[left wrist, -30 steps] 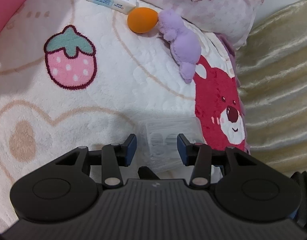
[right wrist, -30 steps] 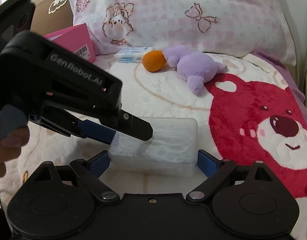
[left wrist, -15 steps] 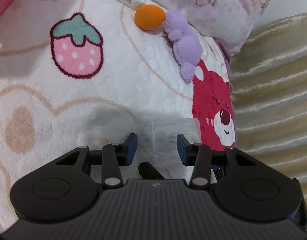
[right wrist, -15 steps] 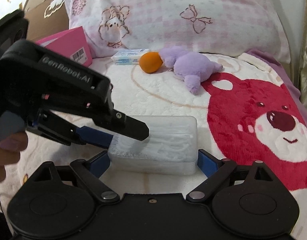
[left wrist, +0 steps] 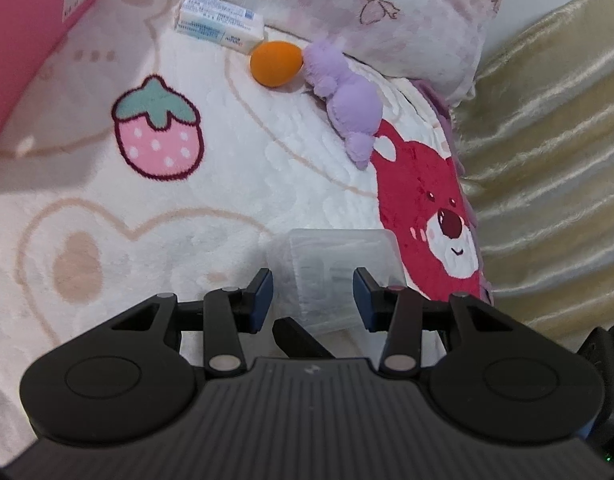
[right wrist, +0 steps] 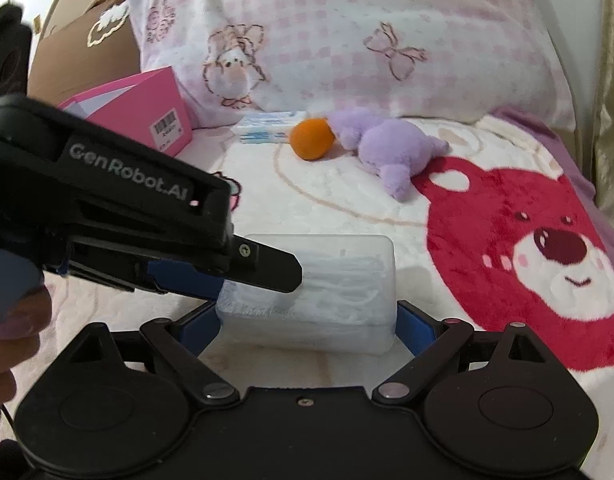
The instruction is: Organize objects
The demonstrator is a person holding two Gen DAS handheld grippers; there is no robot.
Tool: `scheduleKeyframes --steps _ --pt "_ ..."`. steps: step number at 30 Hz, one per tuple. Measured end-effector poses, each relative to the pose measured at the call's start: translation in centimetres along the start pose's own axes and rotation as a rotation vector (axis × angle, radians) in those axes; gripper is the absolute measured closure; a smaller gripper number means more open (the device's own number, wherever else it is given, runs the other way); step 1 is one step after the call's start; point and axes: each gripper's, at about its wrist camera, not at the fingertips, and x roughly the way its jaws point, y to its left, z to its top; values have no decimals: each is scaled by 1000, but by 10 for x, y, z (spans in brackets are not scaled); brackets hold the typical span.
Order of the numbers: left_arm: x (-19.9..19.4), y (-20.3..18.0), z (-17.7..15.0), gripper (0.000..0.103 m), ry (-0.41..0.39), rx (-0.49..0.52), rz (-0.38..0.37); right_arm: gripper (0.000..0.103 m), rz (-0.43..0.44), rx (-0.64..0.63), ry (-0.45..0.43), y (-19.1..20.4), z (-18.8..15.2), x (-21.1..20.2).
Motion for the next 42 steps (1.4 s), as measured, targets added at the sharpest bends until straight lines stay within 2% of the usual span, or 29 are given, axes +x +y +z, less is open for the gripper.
scheduleKeyframes --steps 10,13,21,27,32,36,42 --pt "-47 -6 12 61 1 52 -11 8 19 -9 -51 25 21 -28" --pt "-63 -2 13 61 1 35 -4 8 32 -24 -51 38 26 -34" --pt "-115 8 15 61 26 23 58 8 88 -40 -36 82 38 -53" --pt "-146 6 18 61 37 97 115 8 107 -7 -8 108 48 -62" --pt "-177 12 18 61 28 114 112 8 126 -6 0 127 58 -75" --pt "-196 13 17 61 10 134 111 8 116 -37 4 145 64 -84" --pt "-220 24 16 61 -44 114 69 8 78 -108 -23 169 70 -92"
